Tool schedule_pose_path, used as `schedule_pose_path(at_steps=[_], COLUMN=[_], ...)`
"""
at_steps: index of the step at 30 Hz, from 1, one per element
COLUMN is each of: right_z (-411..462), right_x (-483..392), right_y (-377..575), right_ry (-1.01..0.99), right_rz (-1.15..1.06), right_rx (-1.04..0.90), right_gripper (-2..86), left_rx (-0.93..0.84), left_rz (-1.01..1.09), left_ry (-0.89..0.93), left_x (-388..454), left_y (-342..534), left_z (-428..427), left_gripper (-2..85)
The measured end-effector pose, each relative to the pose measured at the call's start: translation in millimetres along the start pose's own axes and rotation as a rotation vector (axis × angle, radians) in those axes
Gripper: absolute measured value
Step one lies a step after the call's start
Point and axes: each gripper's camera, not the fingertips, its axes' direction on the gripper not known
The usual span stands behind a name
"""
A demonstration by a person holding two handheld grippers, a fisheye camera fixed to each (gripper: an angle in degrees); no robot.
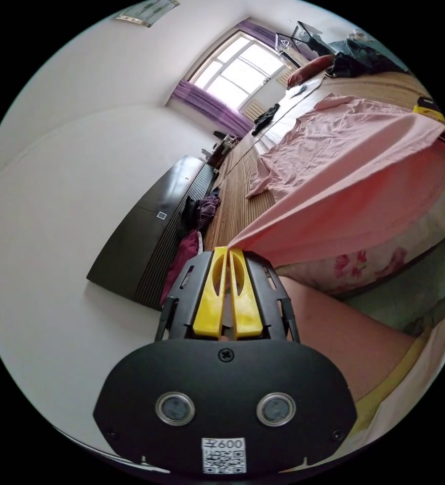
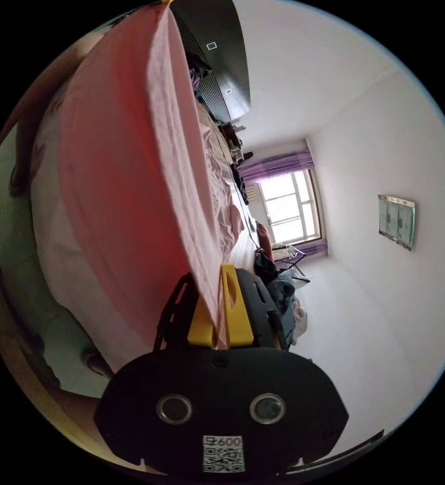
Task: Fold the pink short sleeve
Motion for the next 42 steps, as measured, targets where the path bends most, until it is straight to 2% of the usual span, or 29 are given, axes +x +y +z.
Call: schedule_pose_path(at_steps=[4,8,18,22,29,34,38,42], right_z=[-7,-21,-49,-63,-73,-78,-82,-96], right_x=[4,14,83,87,85,93,131,169], right_y=[28,45,84,62,42,27,22,14], right_ry=[0.09,0.1,-0.115,-0.008,-0.03,0.022,-0.002,0.075], right_rz=[-0.057,-0.065,0.09,0.051,-0.002,-0.032,0.116,0.25], right_rx=[0.019,0.056,-0.051,-0.093,-0.128,-0.154,-0.144,-0.115], right_gripper=[-0.8,-0.8,-0.7,0.1,5.2,9.4,11.8,17.2], left_rx=[-0.033,-0.024,-0.079,-0.094,-0.157,-0.189,-0.214,-0.225], left_rz=[-0.056,-0.047,-0.036,0.028,0.021,0.098,0.124,0.145], left_ry=[-0.047,-0.052,-0.039,-0.06,0.007,0.006,0.022,0.028], left_x=[-24,-32,-31,-13,-11,3,8,15], left_y=[-8,-17,-21,-22,-11,-3,5,9], left_z=[-3,-14,-33,-40,-32,-30,-26,-24], left_gripper=[0.6,0.6,0.7,0.8,0.8,0.8,0.8,0.8])
